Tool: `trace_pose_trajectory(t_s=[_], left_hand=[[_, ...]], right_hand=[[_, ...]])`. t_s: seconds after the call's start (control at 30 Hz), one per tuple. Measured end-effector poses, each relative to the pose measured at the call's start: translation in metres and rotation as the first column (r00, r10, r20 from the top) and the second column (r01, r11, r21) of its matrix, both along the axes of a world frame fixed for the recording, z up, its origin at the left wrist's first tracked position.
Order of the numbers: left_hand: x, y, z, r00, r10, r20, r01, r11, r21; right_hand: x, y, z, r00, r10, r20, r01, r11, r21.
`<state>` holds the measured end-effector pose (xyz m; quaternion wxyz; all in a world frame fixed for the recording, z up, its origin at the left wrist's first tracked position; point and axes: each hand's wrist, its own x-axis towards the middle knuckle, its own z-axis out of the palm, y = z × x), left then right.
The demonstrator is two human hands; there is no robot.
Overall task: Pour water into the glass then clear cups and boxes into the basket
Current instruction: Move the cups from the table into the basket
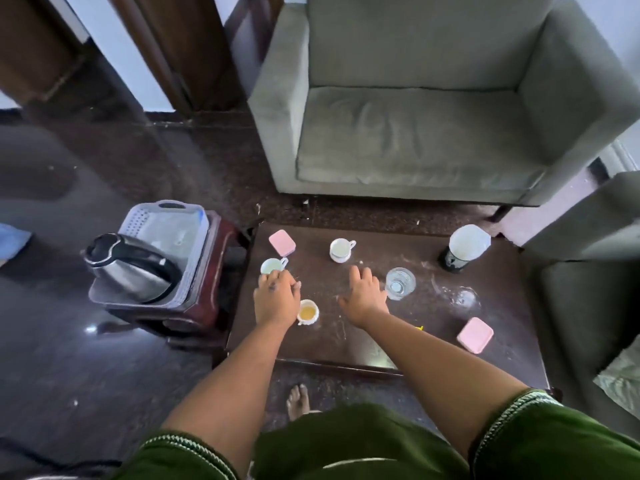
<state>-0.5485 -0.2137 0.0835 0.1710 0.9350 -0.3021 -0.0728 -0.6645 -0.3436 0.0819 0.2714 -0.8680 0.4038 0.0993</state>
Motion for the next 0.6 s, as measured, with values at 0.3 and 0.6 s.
trace_pose_trajectory(t_s=[0.3, 0.6], left_hand=[[0.078, 0.065, -0.034, 0.975, -0.051, -0.218, 0.132, 0.917, 0.376], [0.165, 0.063, -0.086, 0.949, -0.217, -0.229, 0.304, 0.823, 0.479]], right_hand=[[0.070, 0.039, -0.038, 0.986, 0.019, -0.166, -0.009, 0.998, 0.062], [0.122, 0.065, -0.116, 0.944, 0.083, -0.318, -0.044, 0.991, 0.127]])
